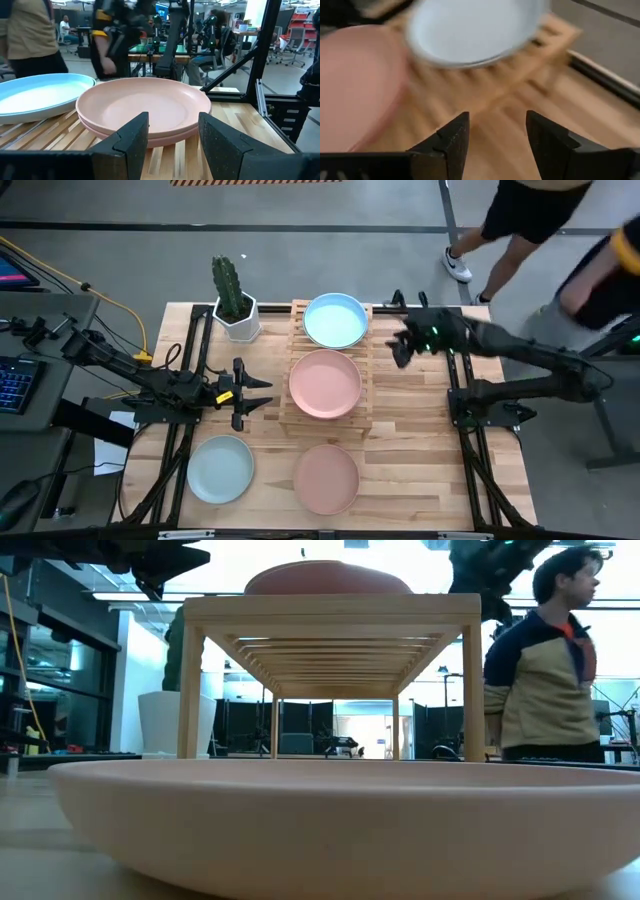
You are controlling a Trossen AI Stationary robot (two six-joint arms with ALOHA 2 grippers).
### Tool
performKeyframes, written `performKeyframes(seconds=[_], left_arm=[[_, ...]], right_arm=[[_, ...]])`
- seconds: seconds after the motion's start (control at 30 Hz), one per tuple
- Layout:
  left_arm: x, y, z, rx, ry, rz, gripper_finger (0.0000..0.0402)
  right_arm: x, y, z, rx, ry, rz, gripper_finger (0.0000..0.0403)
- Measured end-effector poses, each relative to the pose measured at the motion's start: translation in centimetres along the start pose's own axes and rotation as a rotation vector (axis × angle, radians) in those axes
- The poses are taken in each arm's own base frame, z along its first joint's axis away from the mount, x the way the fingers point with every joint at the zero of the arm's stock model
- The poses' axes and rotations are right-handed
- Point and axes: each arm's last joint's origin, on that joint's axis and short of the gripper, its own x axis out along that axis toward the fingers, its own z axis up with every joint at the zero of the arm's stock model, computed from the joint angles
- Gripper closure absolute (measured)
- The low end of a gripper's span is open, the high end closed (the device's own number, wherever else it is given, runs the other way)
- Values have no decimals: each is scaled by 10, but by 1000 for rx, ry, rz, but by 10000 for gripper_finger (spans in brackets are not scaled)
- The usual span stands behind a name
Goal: Place and stack plates onto a shelf
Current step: Stack the gray plate on the white plate on the shelf
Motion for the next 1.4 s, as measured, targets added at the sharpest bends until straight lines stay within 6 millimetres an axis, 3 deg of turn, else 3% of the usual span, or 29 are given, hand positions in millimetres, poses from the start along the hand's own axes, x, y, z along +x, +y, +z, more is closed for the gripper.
performKeyframes(seconds=[0.13,0.27,0.7,0.9,1.1,1.27,1.4], left_arm=[[0,0,0,3,2,5,241],[0,0,0,18,2,8,241],[0,-1,-1,-11,12,-31,241],[-1,-13,-5,-114,367,-331,241],[-1,-36,-29,-181,628,-411,241],[5,-54,-52,-333,828,-268,241],[11,-67,-54,-466,980,-53,241]], right_arm=[[-3,11,-35,-2,-145,177,226],[-2,17,-56,-9,-280,321,226],[-3,22,-61,-26,-326,381,226],[-2,22,-63,-35,-297,389,226],[4,23,-65,-41,-264,376,226],[12,24,-67,-48,-231,359,226],[18,26,-68,-53,-206,347,226]])
